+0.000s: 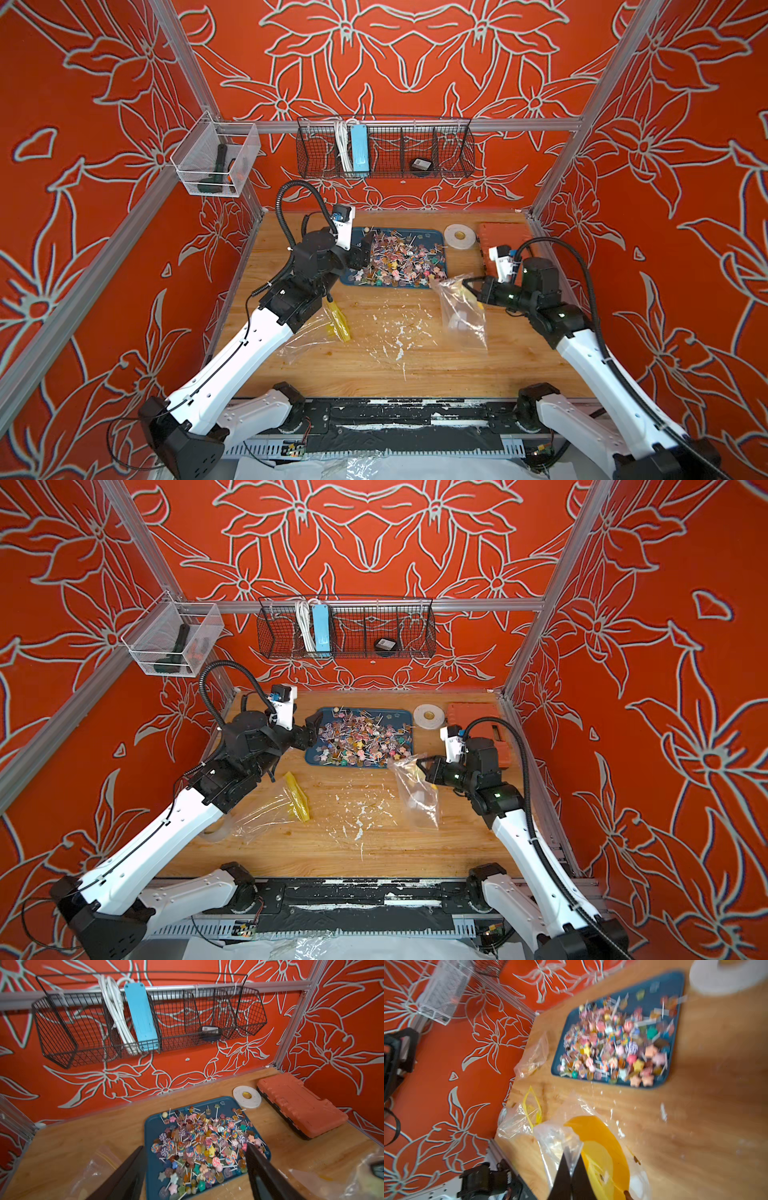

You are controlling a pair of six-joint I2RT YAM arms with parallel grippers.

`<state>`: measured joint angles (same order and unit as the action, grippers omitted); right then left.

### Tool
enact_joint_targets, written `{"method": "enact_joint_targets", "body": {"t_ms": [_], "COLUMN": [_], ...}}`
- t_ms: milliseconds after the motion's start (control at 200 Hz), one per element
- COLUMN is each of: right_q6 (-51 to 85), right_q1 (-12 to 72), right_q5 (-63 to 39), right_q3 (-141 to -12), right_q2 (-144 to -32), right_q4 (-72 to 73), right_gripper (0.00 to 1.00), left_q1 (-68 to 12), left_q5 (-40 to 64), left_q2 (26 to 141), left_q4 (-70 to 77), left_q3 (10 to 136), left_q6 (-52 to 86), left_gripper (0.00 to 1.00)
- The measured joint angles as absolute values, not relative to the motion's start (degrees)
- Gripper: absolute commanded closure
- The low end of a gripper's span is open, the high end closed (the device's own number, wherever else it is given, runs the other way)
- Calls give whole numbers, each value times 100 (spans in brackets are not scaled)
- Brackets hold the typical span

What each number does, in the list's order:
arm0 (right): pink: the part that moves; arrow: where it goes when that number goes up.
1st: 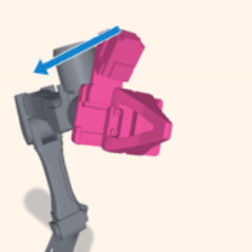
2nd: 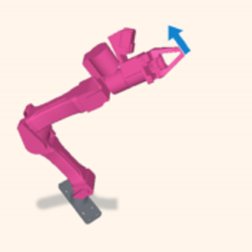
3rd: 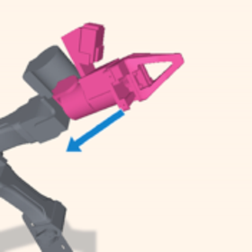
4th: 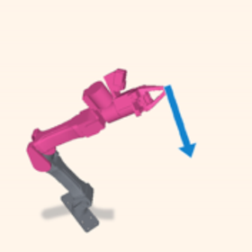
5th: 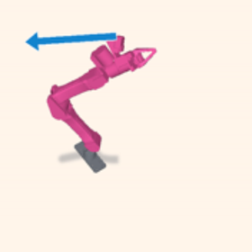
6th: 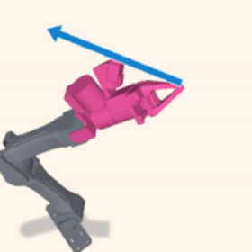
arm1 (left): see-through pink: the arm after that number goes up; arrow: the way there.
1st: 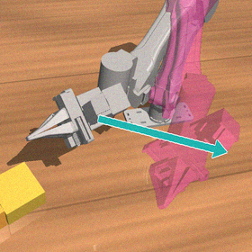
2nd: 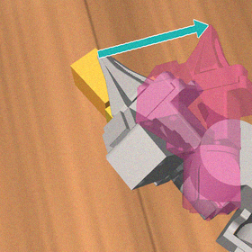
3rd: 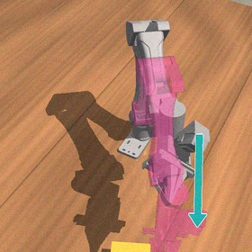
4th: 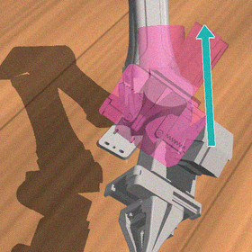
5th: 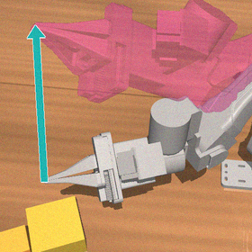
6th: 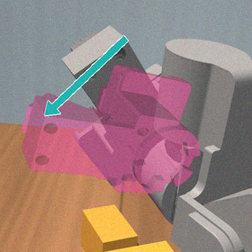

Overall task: Pour candies out of the ziploc bag
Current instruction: Place the ziploc bag at the center of the board.

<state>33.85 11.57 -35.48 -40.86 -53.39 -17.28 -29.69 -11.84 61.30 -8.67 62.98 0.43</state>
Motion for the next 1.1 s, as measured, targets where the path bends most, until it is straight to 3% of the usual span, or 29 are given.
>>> {"method": "enact_joint_targets", "body": {"t_ms": [245,751,936,1101], "right_q6": [3688,2421,2099,1911], "right_q1": [1013,908,869,725], "right_q5": [-3671,-1765,-1452,-1229], "right_q3": [-3358,-3734,-4130,-4515], "right_q2": [-5839,-6455,-6464,-6471], "right_q4": [-1796,-2451,-2508,-2661], "right_gripper": [100,26,14,13], "left_q1": [-2969,-2969,-2926,-2646], "left_q5": [-1177,-1459,-1831,-2012], "left_q2": [5907,5776,5776,5776], "left_q4": [-1133,-906,-567,-322], "left_q3": [6093,5535,5240,4956], "left_q6": [266,327,416,611], "left_gripper": [22,21,20,20]}}
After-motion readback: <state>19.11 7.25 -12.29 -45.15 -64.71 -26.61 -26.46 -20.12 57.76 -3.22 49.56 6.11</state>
